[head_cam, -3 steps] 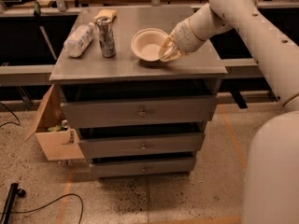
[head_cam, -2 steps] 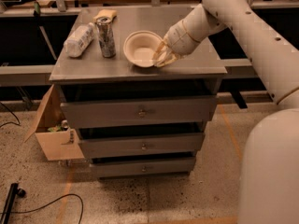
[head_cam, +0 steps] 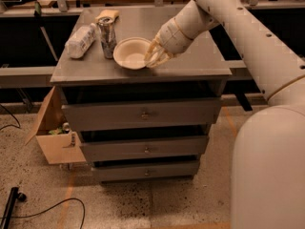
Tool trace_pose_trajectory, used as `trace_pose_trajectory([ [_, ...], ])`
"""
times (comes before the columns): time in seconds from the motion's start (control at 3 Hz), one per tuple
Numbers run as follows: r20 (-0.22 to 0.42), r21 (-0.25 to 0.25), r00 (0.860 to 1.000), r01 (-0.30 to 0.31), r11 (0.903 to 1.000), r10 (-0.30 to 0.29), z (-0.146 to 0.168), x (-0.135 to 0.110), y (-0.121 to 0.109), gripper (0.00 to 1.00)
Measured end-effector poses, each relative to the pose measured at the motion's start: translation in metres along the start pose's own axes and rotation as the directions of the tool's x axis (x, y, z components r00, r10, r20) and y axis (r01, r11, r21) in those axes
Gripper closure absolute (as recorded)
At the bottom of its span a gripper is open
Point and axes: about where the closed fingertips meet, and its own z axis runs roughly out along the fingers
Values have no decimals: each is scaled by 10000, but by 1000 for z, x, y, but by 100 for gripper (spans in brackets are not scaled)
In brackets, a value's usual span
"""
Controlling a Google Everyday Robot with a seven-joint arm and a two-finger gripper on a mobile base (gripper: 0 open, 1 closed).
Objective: Move paper bowl near redbull can
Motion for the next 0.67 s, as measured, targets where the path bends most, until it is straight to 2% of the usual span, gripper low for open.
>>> trace_pose_trajectory([
  [0.33,104,80,9999,-71,9999,70,2,-3,-9,100],
  [0.67,121,238,9996,-259,9994,256,2,-3,-18,83],
])
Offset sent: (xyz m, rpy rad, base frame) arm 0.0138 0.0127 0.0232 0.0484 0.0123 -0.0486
